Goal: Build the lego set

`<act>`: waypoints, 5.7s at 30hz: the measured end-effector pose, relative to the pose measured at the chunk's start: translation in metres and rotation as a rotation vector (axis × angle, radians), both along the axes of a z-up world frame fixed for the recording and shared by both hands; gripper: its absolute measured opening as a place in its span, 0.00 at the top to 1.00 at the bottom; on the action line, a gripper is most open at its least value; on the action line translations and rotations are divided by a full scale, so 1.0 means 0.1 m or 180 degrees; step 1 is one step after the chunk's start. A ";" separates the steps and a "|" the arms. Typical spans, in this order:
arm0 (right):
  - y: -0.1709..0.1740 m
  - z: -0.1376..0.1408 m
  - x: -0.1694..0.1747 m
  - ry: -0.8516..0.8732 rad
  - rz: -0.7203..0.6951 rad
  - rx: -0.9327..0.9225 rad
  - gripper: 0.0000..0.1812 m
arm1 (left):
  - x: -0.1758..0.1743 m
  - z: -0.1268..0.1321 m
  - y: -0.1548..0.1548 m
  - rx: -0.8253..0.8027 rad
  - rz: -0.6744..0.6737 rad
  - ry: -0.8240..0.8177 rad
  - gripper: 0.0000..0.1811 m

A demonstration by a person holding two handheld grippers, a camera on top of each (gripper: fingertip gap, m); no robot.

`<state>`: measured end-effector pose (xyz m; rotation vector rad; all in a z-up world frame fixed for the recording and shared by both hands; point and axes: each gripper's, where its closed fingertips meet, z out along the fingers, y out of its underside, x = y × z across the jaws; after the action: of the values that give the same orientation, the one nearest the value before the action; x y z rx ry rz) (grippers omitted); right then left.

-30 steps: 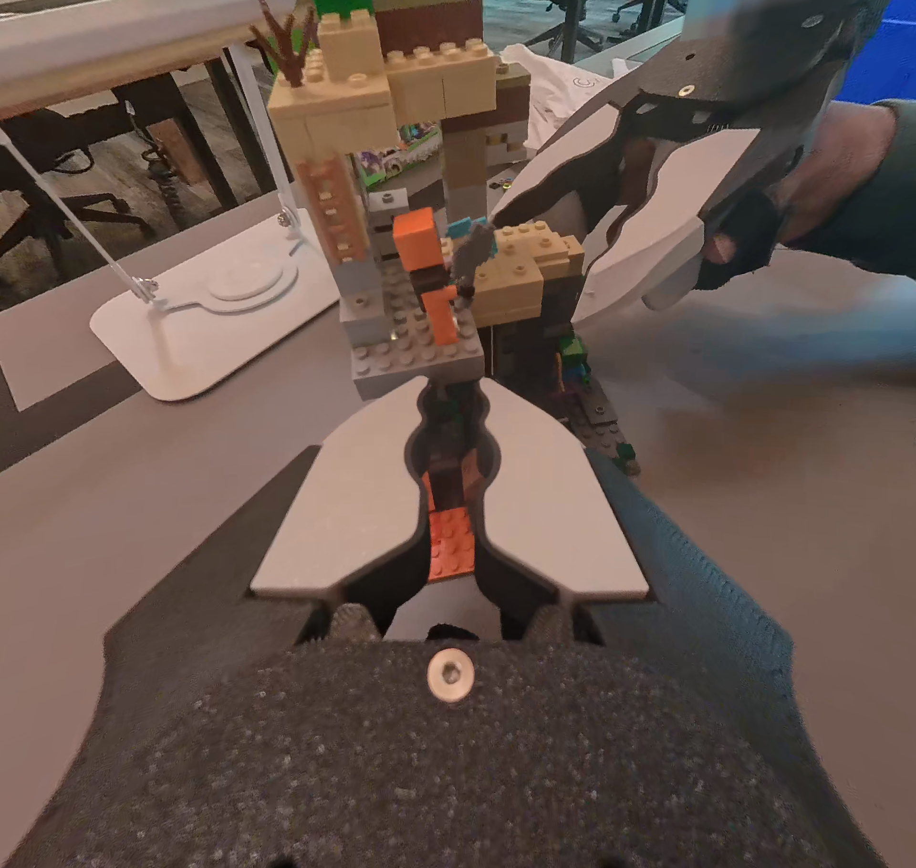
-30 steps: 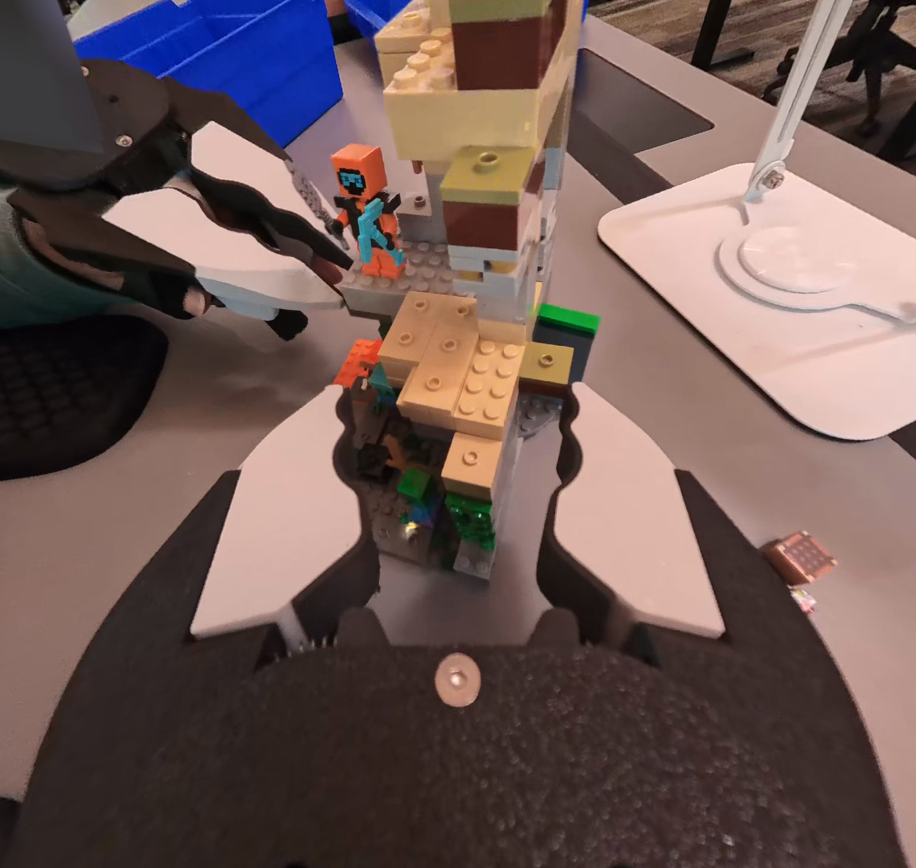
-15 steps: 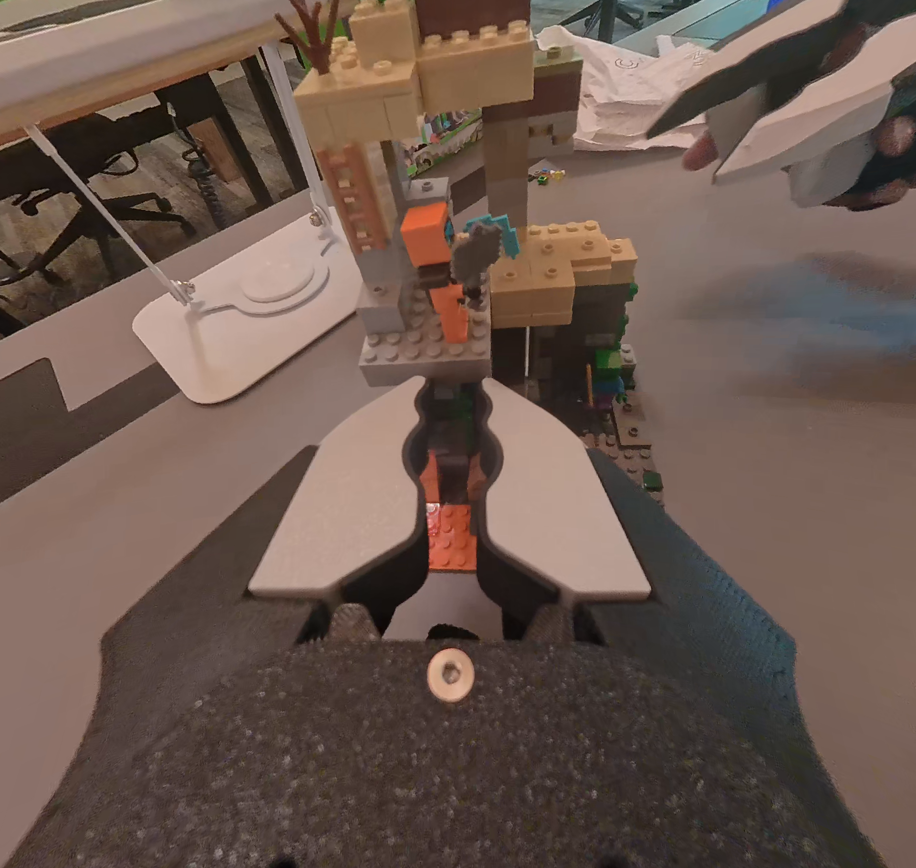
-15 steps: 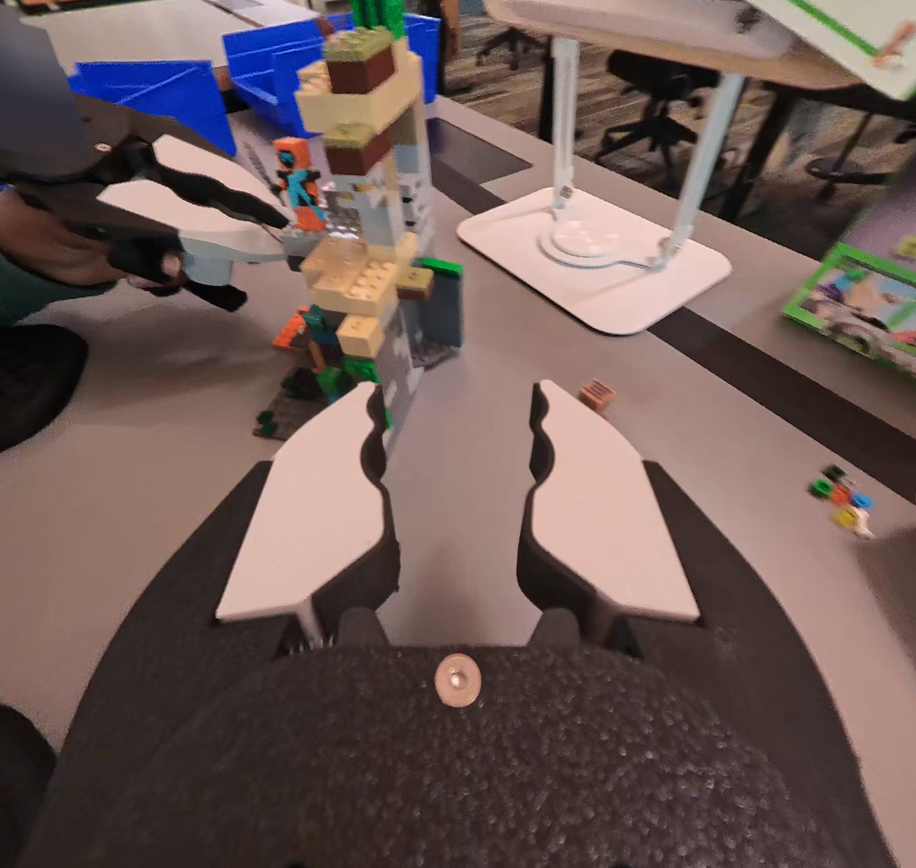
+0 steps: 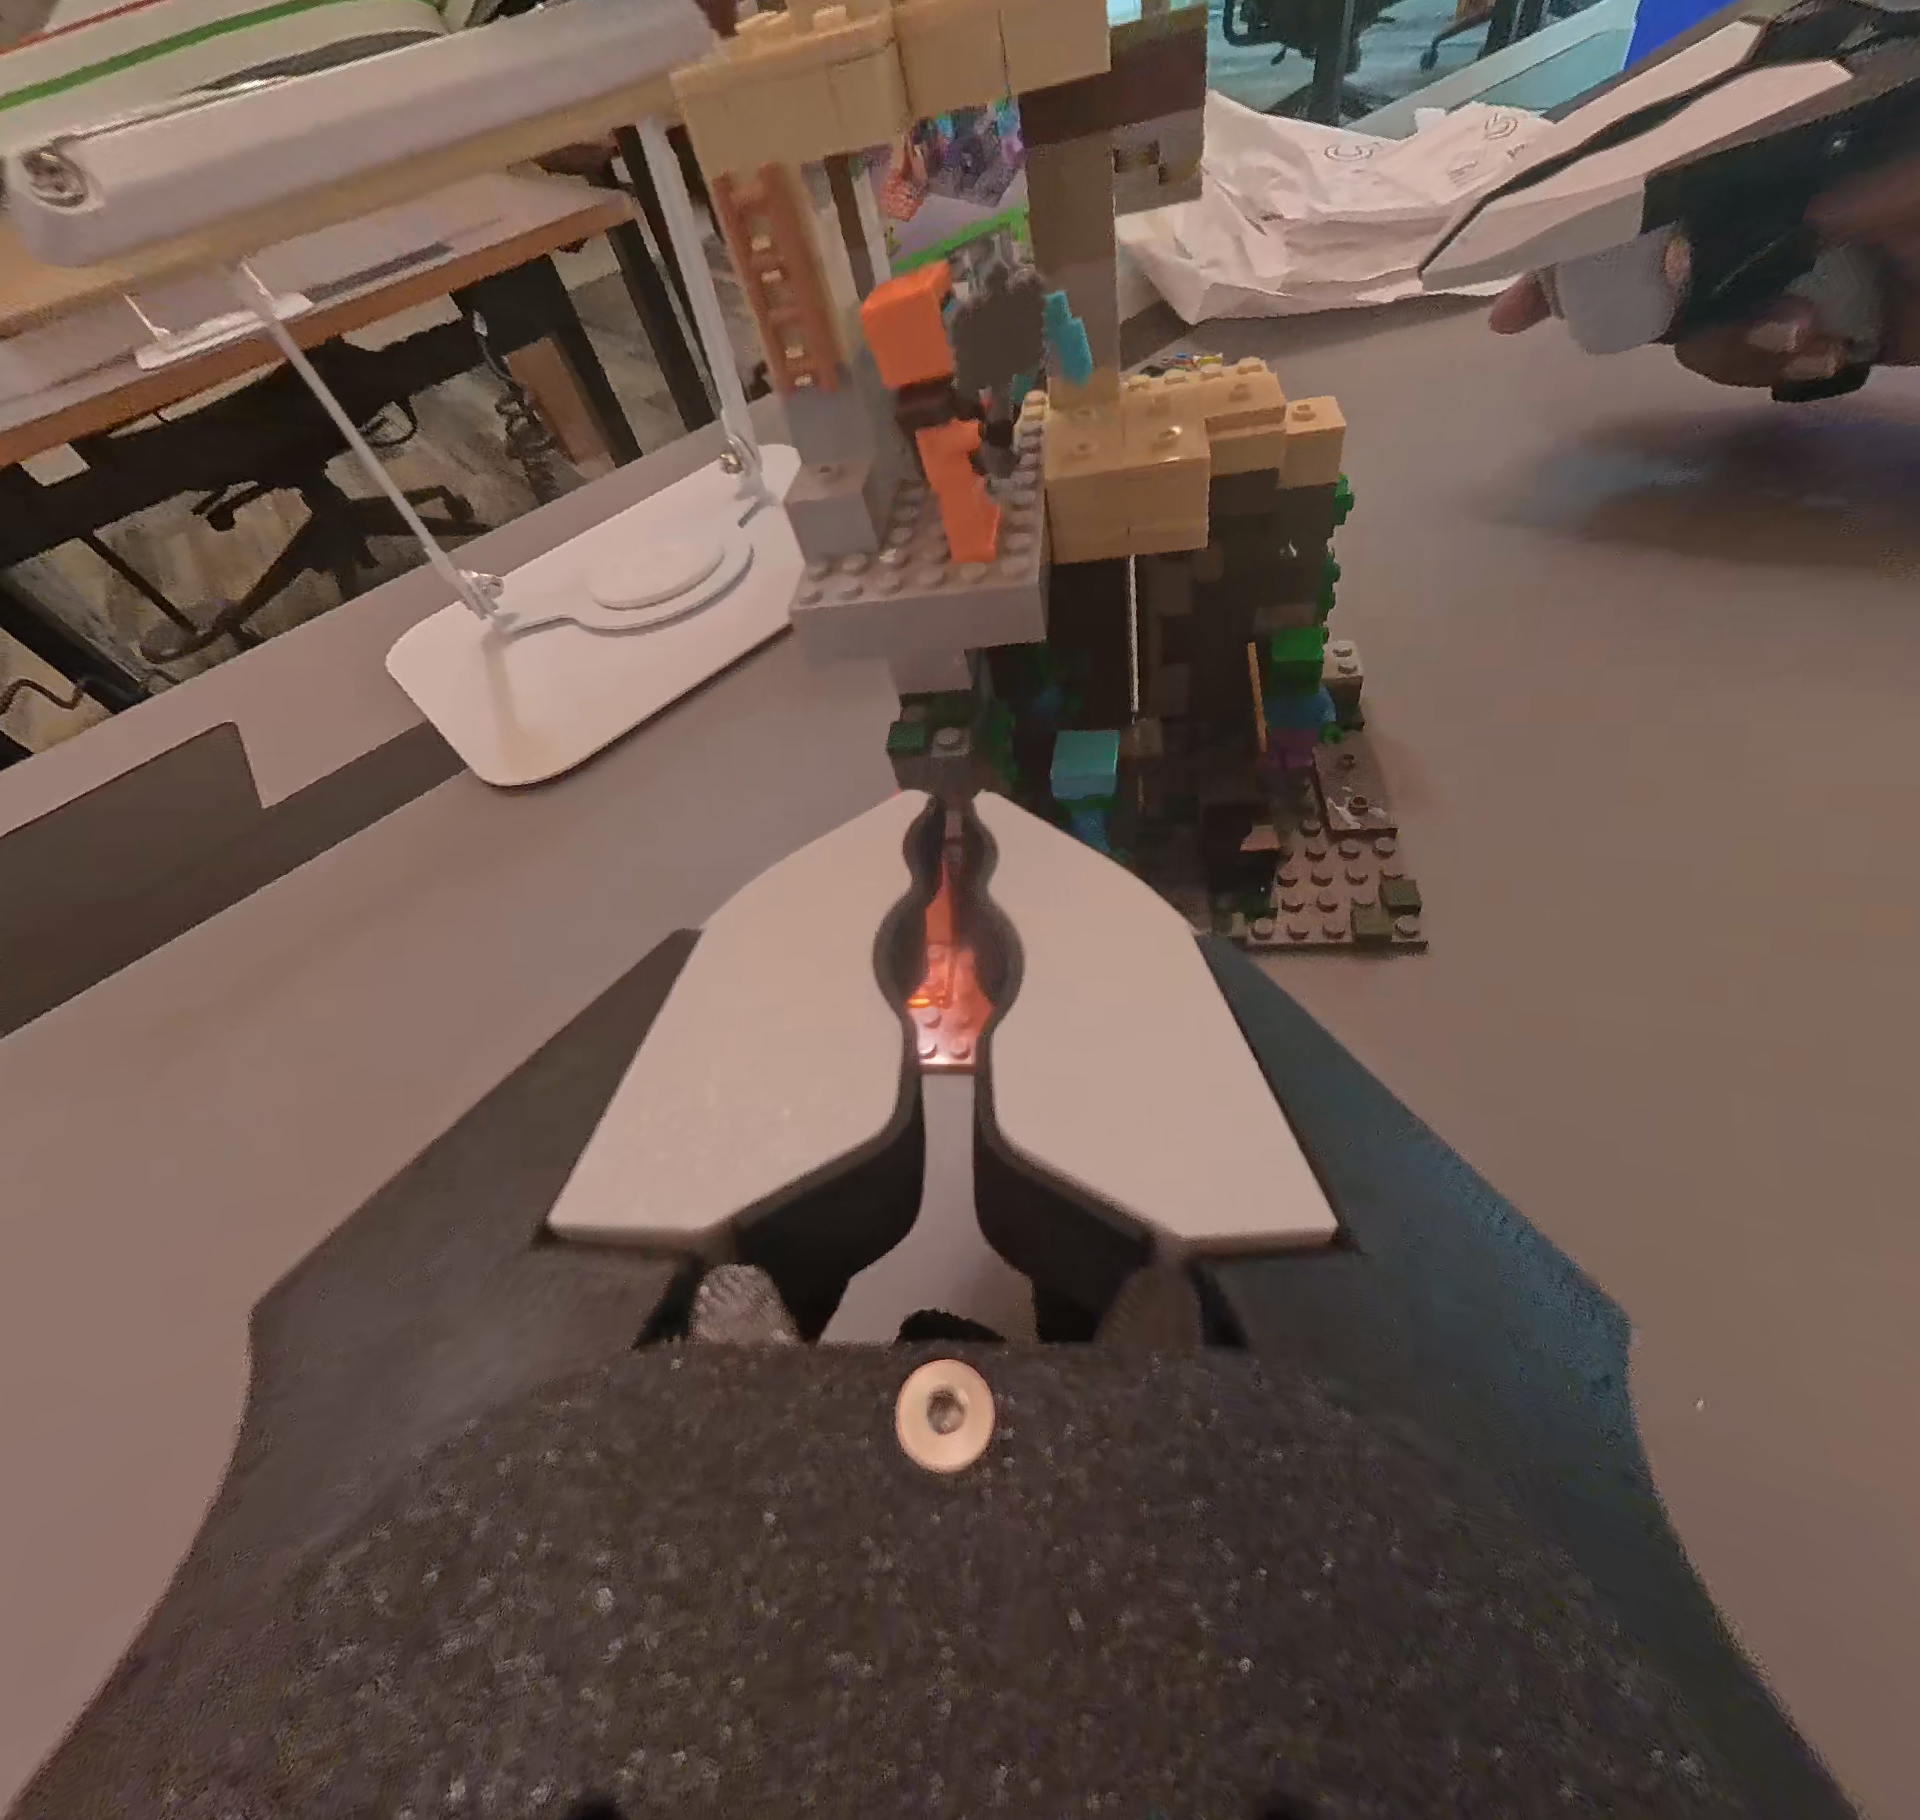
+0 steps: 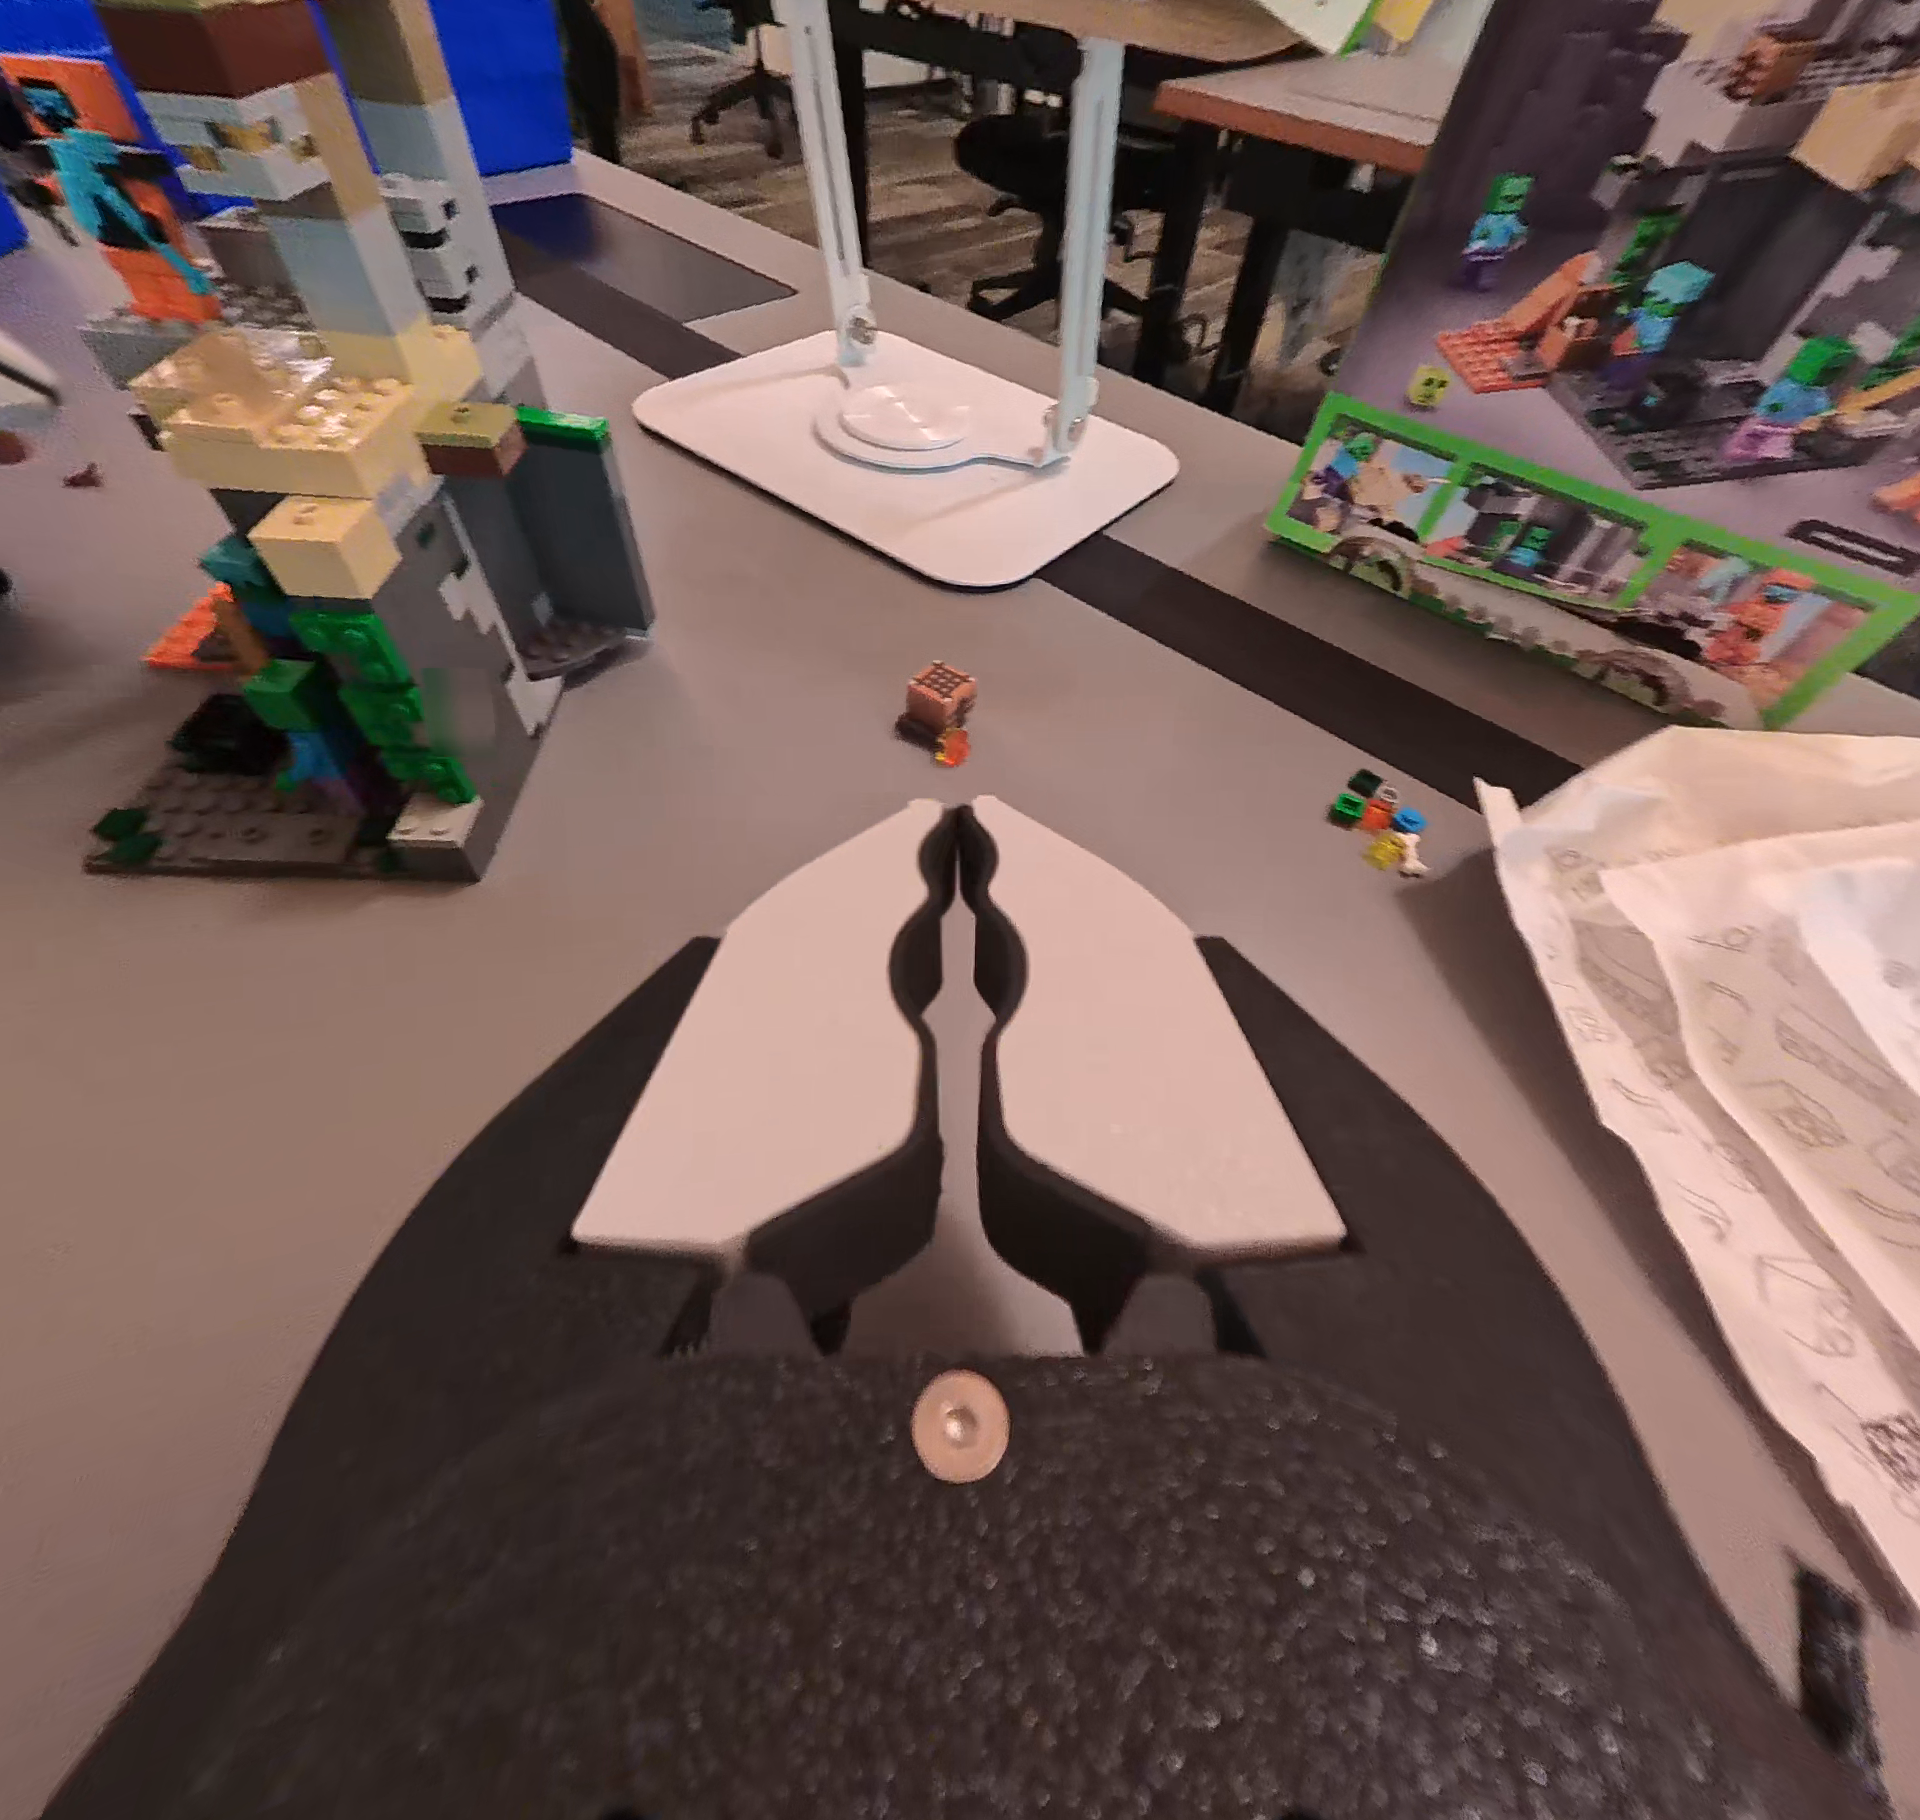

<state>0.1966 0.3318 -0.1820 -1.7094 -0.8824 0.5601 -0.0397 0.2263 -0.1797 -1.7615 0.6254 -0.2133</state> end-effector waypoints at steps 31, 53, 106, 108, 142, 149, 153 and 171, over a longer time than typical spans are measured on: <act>0.52 -0.63 -0.82 -0.1329 0.0741 -0.0134 0.88 | -0.18 -0.07 0.07 -0.0020 0.0085 -0.0125 1.00; -0.50 -0.38 -0.50 -0.0880 0.1094 -0.0320 0.81 | -0.11 -0.09 0.01 0.0114 0.0011 0.0162 1.00; -1.79 1.21 -1.14 0.1580 0.2601 0.0536 0.95 | 1.45 1.01 -0.79 -0.0695 -0.2289 -0.1846 0.97; -1.79 1.18 -1.12 0.1437 0.2674 0.0445 0.94 | 1.44 0.96 -0.79 -0.0666 -0.2265 -0.1654 0.97; -0.71 0.37 -1.30 -0.0096 0.2702 -0.0202 0.96 | 0.38 0.49 0.08 -0.0059 -0.0570 -0.0061 0.95; -0.70 0.35 -1.31 -0.0166 0.2724 -0.0211 0.96 | 0.32 0.41 0.14 -0.0076 -0.0458 -0.0025 0.95; -0.70 0.33 -1.32 -0.0292 0.2732 -0.0198 0.96 | 0.32 0.36 0.17 -0.0098 -0.0423 -0.0007 0.95; -0.74 0.31 -1.35 -0.0366 0.2759 -0.0165 0.95 | 0.30 0.29 0.20 -0.0147 -0.0387 -0.0012 0.95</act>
<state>0.0619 0.2581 -0.1509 -1.3515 -1.7136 1.0583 -0.0099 0.2467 -0.1512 -1.7686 0.7308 -0.3169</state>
